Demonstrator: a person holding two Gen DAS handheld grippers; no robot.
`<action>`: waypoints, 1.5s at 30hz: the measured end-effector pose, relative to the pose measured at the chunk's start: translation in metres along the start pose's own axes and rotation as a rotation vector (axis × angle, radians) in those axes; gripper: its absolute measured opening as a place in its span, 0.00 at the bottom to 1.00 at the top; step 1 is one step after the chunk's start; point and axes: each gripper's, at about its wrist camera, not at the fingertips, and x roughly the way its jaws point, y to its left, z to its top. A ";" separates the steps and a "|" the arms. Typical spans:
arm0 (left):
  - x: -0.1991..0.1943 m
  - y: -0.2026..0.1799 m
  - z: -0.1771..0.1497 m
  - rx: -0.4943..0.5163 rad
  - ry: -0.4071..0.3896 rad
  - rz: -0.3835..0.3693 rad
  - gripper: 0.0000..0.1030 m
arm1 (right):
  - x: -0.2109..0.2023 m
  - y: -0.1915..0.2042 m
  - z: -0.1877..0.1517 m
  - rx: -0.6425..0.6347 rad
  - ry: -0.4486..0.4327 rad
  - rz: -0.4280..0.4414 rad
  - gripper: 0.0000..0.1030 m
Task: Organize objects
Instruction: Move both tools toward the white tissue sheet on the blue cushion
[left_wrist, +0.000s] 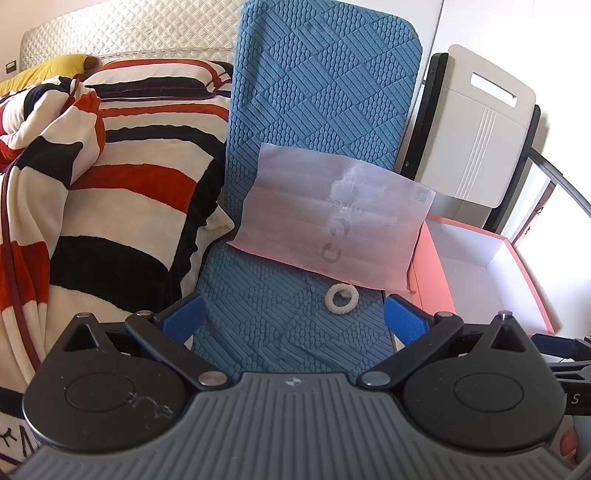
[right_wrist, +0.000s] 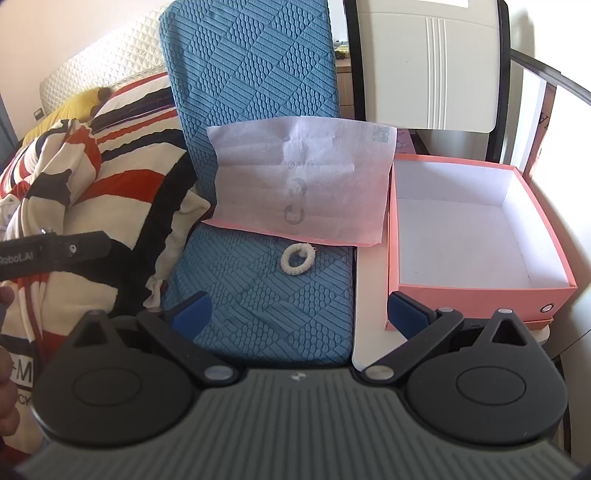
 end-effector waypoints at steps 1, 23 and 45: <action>-0.001 0.000 0.000 -0.002 0.000 -0.002 1.00 | -0.001 0.000 0.000 -0.002 -0.003 -0.001 1.00; -0.008 -0.005 -0.022 0.017 -0.034 -0.011 1.00 | -0.006 0.002 -0.016 -0.008 -0.058 0.027 1.00; 0.056 -0.007 -0.027 0.047 -0.034 -0.075 1.00 | 0.033 -0.004 -0.032 0.041 -0.102 -0.011 1.00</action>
